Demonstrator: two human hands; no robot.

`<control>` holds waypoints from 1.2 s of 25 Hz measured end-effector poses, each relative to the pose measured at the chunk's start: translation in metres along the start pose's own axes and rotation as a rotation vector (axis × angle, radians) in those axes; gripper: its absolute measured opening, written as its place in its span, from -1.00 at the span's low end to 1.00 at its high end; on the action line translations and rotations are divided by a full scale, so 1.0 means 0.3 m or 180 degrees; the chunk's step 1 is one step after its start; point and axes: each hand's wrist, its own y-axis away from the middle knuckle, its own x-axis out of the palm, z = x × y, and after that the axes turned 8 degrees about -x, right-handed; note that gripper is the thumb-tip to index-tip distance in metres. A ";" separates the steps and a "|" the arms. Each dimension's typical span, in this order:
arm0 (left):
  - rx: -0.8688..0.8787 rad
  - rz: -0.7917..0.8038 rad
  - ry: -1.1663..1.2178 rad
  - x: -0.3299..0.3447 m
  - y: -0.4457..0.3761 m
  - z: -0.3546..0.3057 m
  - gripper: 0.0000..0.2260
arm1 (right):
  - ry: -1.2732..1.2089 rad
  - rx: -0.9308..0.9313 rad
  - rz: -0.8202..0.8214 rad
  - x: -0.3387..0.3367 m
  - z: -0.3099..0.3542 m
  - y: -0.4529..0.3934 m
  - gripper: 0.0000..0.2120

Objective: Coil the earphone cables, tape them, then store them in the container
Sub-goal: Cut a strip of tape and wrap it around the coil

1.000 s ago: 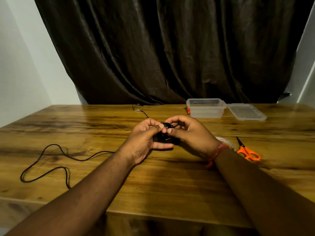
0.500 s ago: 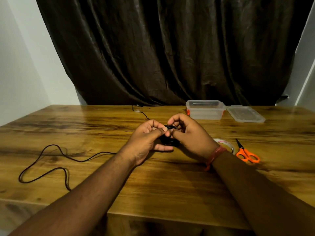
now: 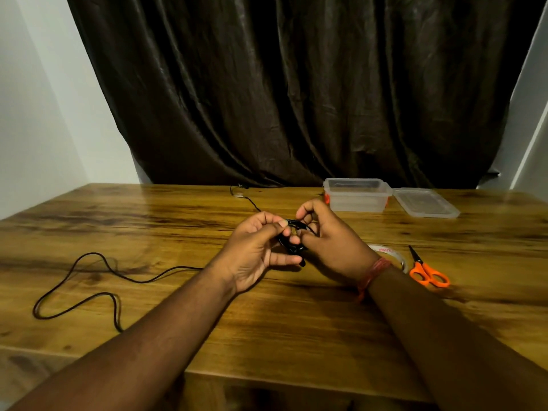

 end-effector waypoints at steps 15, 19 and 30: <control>-0.0220 0.0028 0.0289 -0.004 -0.008 -0.004 -0.86 | -0.1940 0.0651 -0.0173 -0.002 0.008 0.004 -0.83; -0.0183 0.0020 0.0312 -0.004 -0.004 -0.010 -0.86 | -0.1733 0.0567 -0.0119 0.003 0.001 0.000 -0.86; 0.0094 0.0229 0.0472 -0.003 0.006 -0.060 -0.94 | -0.1864 0.0474 0.0066 0.068 0.017 -0.005 -0.67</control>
